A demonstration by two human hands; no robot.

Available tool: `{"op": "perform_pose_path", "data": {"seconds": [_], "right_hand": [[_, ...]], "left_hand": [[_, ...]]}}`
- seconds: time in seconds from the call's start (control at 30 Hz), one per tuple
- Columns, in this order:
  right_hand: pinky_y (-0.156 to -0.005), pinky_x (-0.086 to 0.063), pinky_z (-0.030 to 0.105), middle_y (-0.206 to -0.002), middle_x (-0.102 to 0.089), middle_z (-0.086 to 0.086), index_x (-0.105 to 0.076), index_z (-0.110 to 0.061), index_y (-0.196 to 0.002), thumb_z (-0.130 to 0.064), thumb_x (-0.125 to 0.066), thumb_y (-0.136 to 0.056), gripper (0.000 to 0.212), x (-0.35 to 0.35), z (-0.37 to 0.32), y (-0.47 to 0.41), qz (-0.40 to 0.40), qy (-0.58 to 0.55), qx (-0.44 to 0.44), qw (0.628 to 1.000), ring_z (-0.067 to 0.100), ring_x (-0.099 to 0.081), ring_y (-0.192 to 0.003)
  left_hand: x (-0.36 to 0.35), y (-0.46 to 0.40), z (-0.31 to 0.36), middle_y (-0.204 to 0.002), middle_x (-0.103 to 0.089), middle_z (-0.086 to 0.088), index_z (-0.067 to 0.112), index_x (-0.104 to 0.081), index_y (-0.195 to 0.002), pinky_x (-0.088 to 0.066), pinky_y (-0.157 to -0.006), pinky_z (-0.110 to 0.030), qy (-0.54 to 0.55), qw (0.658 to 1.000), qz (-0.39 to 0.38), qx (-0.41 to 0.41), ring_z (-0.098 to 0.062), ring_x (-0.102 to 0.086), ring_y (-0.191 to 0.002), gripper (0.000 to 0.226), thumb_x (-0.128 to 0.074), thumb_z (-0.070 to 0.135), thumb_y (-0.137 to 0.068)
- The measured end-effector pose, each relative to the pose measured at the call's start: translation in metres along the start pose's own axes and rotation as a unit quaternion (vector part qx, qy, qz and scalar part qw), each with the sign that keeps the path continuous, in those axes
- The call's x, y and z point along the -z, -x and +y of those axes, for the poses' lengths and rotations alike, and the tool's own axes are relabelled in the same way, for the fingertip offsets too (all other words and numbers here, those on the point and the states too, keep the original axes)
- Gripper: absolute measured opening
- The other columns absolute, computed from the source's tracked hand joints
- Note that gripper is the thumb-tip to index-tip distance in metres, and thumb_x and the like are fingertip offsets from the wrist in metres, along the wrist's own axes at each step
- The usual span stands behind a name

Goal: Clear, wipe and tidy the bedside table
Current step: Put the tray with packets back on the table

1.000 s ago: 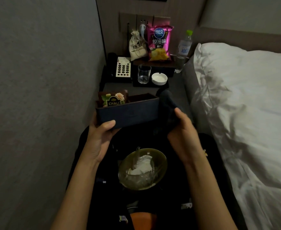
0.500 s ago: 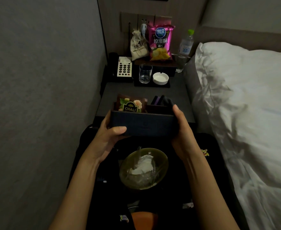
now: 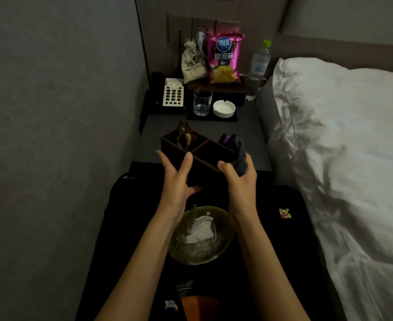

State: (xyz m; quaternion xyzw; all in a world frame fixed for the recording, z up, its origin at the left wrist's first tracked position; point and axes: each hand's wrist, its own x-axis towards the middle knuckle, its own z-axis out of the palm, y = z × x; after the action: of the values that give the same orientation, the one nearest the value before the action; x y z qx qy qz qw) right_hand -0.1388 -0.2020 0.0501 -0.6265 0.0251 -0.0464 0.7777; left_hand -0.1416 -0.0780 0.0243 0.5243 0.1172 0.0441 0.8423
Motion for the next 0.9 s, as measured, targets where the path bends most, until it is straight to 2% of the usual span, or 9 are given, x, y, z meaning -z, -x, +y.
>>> {"op": "perform_pose_path", "data": {"seconds": [0.1, 0.23, 0.3, 0.37, 0.43, 0.6, 0.7, 0.8, 0.9], "right_hand": [[-0.075, -0.052, 0.017, -0.11, -0.07, 0.002, -0.058, -0.014, -0.123, -0.013, -0.067, -0.089, 0.035, -0.003, 0.006, 0.007, -0.025, 0.011, 0.01, 1.0, 0.01, -0.069, -0.098], [-0.079, -0.052, 0.016, -0.114, -0.07, -0.002, -0.06, -0.018, -0.127, -0.025, -0.065, -0.093, 0.035, -0.001, 0.005, 0.01, -0.082, 0.027, 0.014, 0.996, 0.009, -0.067, -0.105], [-0.09, -0.053, 0.024, -0.123, -0.067, -0.001, -0.058, -0.02, -0.133, -0.037, -0.06, -0.095, 0.042, 0.001, 0.004, 0.008, -0.123, 0.018, -0.009, 0.992, 0.012, -0.063, -0.115], [-0.107, -0.045, 0.041, -0.138, -0.058, 0.002, -0.049, -0.021, -0.142, -0.058, -0.055, -0.089, 0.065, 0.001, 0.002, 0.007, -0.136, 0.006, -0.068, 0.988, 0.018, -0.055, -0.128], [-0.11, -0.041, 0.046, -0.143, -0.054, 0.006, -0.047, -0.022, -0.144, -0.069, -0.047, -0.086, 0.075, 0.003, 0.002, 0.004, -0.147, 0.004, -0.11, 0.983, 0.022, -0.051, -0.132], [-0.08, -0.058, 0.027, -0.115, -0.073, 0.004, -0.07, -0.032, -0.114, -0.064, -0.032, -0.096, 0.052, 0.01, 0.004, -0.003, -0.155, -0.022, -0.157, 0.975, 0.018, -0.07, -0.105], [-0.091, -0.056, 0.035, -0.124, -0.068, 0.006, -0.061, -0.025, -0.129, -0.062, -0.036, -0.096, 0.055, 0.013, 0.008, -0.01, -0.146, -0.021, -0.14, 0.979, 0.02, -0.066, -0.113], [-0.103, -0.048, 0.045, -0.131, -0.063, 0.008, -0.055, -0.02, -0.136, -0.04, -0.048, -0.099, 0.043, 0.016, 0.009, -0.019, -0.12, -0.022, -0.109, 0.987, 0.024, -0.061, -0.12], [-0.086, -0.052, 0.038, -0.108, -0.071, 0.008, -0.067, -0.015, -0.116, -0.016, -0.054, -0.09, 0.029, 0.021, 0.005, -0.025, -0.116, -0.006, -0.083, 0.99, 0.023, -0.068, -0.099]], "left_hand": [[-0.004, 0.0, 0.006, -0.138, -0.05, 0.015, 0.051, 0.015, -0.147, -0.052, -0.094, -0.052, -0.011, 1.0, -0.005, 0.007, -0.014, -0.056, -0.125, 0.117, -0.074, 0.053, -0.071], [0.011, -0.005, 0.014, -0.143, -0.053, 0.004, 0.044, -0.006, -0.152, -0.049, -0.098, -0.053, -0.04, 0.999, -0.016, 0.005, -0.018, -0.056, -0.125, 0.09, -0.068, 0.033, -0.088], [0.017, -0.004, 0.017, -0.14, -0.055, 0.005, 0.043, -0.018, -0.151, -0.053, -0.093, -0.048, -0.057, 0.997, -0.044, 0.013, -0.017, -0.058, -0.124, 0.082, -0.068, 0.034, -0.087], [0.021, -0.003, 0.02, -0.138, -0.057, 0.008, 0.046, -0.026, -0.148, -0.056, -0.085, -0.041, -0.081, 0.994, -0.068, 0.029, -0.014, -0.058, -0.123, 0.079, -0.068, 0.038, -0.082], [0.022, 0.0, 0.021, -0.138, -0.057, 0.01, 0.049, -0.029, -0.146, -0.056, -0.081, -0.037, -0.099, 0.99, -0.088, 0.049, -0.013, -0.058, -0.123, 0.081, -0.07, 0.041, -0.077], [0.023, 0.004, 0.029, -0.13, -0.062, 0.016, 0.057, -0.031, -0.142, -0.055, -0.083, -0.027, -0.133, 0.977, -0.138, 0.089, -0.008, -0.063, -0.115, 0.089, -0.072, 0.045, -0.064], [0.025, 0.005, 0.034, -0.133, -0.06, 0.015, 0.055, -0.032, -0.143, -0.054, -0.086, -0.028, -0.15, 0.965, -0.179, 0.118, -0.011, -0.061, -0.118, 0.09, -0.071, 0.043, -0.063], [0.026, 0.007, 0.036, -0.141, -0.055, 0.009, 0.046, -0.036, -0.145, -0.049, -0.099, -0.033, -0.151, 0.949, -0.232, 0.151, -0.015, -0.056, -0.126, 0.086, -0.07, 0.037, -0.067], [0.028, 0.008, 0.036, -0.14, -0.057, 0.003, 0.04, -0.038, -0.146, -0.047, -0.103, -0.036, -0.143, 0.937, -0.272, 0.166, -0.018, -0.057, -0.126, 0.078, -0.065, 0.031, -0.073]]}}
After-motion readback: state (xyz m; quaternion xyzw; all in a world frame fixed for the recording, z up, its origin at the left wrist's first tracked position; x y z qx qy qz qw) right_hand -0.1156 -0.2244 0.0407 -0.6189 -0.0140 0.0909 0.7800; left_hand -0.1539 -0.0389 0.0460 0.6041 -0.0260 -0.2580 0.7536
